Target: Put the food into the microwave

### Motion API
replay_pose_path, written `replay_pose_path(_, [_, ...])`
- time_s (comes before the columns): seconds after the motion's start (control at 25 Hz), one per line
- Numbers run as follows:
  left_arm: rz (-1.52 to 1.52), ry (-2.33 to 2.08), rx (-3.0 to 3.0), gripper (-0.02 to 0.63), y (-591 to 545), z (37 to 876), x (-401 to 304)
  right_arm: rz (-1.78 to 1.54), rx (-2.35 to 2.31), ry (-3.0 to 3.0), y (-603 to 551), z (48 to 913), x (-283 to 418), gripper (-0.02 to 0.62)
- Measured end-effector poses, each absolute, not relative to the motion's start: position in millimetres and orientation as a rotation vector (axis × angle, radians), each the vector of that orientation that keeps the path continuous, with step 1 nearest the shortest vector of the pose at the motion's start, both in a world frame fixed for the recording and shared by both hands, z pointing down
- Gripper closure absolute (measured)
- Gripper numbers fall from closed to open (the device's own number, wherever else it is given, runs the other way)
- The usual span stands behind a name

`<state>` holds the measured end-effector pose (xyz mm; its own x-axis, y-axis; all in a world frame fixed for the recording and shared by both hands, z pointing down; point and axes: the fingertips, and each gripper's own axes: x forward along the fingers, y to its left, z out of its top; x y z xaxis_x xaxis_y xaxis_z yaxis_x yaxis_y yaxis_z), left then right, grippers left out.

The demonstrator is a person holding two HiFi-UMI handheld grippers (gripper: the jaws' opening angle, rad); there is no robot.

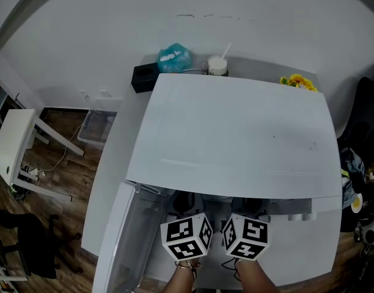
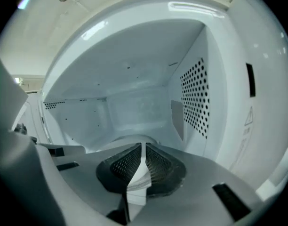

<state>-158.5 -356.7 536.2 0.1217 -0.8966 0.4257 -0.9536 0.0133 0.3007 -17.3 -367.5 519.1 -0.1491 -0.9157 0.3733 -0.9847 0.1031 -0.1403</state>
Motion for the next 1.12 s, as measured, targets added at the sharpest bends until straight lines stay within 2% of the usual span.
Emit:
replay_pose_path(0.2, [0.169, -1.788, 1.904, 0.541, -335, 525, -154, 0.520, 1.843, -2.240, -347, 505, -15, 0.572])
replay_pose_path(0.64, [0.206, -1.789, 1.953, 0.600, -277, 476, -137, 0.468, 1.720, -2.315, -288, 461, -9, 0.577])
replay_pose_path(1.12, [0.212, -1.748, 2.002, 0.603, -212, 432, -129, 0.336, 1.603, -2.364, -234, 413, 4, 0.577])
